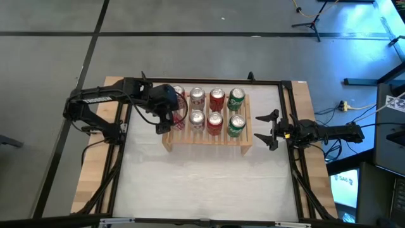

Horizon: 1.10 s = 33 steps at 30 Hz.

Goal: Place canned beverage on shelf
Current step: Put the red white soda can on the shelf

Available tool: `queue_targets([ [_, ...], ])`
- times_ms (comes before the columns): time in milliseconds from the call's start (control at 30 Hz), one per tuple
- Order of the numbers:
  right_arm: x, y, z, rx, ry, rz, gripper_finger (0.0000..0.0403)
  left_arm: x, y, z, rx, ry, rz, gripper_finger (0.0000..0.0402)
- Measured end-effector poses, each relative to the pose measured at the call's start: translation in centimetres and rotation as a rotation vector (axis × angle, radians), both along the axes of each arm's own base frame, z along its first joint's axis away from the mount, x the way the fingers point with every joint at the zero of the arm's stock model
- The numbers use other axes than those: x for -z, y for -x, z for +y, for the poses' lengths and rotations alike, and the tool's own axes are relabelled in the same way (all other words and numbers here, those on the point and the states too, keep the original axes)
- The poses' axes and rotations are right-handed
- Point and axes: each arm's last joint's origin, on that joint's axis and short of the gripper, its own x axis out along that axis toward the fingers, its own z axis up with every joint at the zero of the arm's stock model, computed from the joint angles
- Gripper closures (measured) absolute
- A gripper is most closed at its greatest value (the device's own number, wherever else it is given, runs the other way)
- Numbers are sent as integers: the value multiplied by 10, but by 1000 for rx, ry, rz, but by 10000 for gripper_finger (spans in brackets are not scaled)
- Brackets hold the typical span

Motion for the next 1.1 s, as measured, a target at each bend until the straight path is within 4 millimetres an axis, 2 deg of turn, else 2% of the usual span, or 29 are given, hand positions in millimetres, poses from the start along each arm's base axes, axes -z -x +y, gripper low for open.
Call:
queue_targets([
  [1100,0,0,0,0,0,0,22,-1,-3,0,-1,-6,-27,76],
])
